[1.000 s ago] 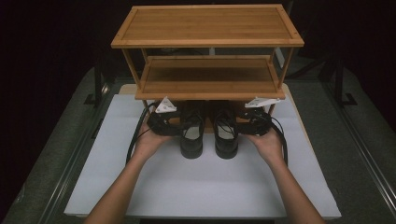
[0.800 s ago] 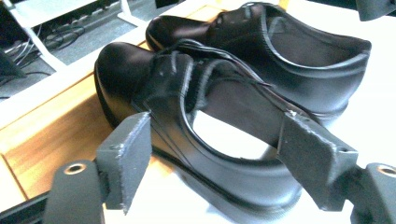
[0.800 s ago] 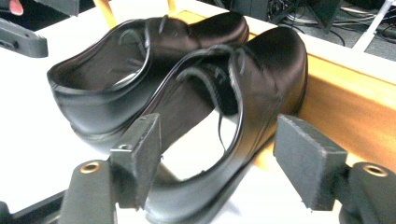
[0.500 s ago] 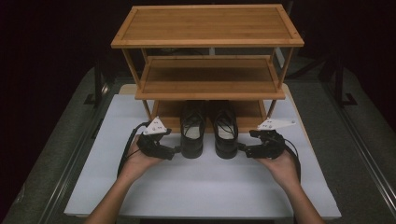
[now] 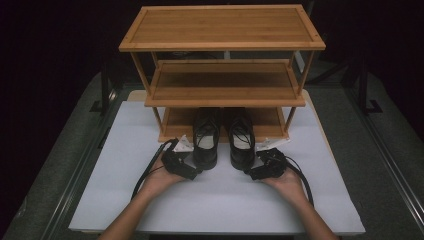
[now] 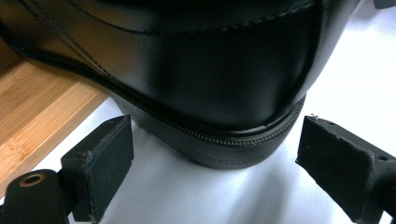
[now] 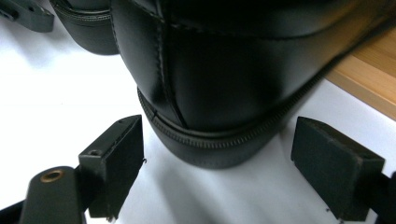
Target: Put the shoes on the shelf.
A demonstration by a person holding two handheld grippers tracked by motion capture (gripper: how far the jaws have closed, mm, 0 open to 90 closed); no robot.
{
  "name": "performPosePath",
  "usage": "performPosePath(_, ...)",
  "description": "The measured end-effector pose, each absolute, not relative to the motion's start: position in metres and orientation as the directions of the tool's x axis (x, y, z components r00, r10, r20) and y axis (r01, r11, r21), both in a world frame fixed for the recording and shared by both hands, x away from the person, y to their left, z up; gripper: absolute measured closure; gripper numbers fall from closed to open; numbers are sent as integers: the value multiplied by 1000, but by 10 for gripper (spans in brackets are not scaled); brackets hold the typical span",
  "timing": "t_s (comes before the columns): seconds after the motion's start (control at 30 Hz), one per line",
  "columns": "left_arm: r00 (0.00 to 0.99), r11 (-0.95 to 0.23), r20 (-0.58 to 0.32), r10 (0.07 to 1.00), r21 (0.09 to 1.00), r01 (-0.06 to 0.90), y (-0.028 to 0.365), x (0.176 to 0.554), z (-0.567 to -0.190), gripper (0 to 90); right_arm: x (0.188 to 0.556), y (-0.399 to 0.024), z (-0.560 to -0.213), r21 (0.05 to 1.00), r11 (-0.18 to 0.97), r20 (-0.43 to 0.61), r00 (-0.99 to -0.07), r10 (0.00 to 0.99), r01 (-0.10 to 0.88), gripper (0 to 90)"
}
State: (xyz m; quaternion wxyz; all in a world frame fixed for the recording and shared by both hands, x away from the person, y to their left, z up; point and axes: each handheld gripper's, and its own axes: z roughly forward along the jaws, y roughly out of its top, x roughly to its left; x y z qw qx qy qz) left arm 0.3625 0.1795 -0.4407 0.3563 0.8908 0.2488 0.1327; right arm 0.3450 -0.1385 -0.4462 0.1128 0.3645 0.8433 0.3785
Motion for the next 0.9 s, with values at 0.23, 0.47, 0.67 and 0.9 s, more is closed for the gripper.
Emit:
performPosePath(0.23,846,-628,74,527,705,329,174,362,-444,122,347,-130,-449,733,440,81,-709,700,519,171)
performPosePath(0.47,843,-652,113,526,690,314,163,360,-449,147,346,-115,-452,737,442,58,-700,712,511,202)
performPosePath(0.67,840,-642,105,532,697,319,164,362,-446,163,345,-113,-448,743,438,47,-692,721,507,217)
performPosePath(0.9,843,-623,57,535,701,348,166,367,-440,163,346,-113,-441,749,432,49,-693,719,502,218)
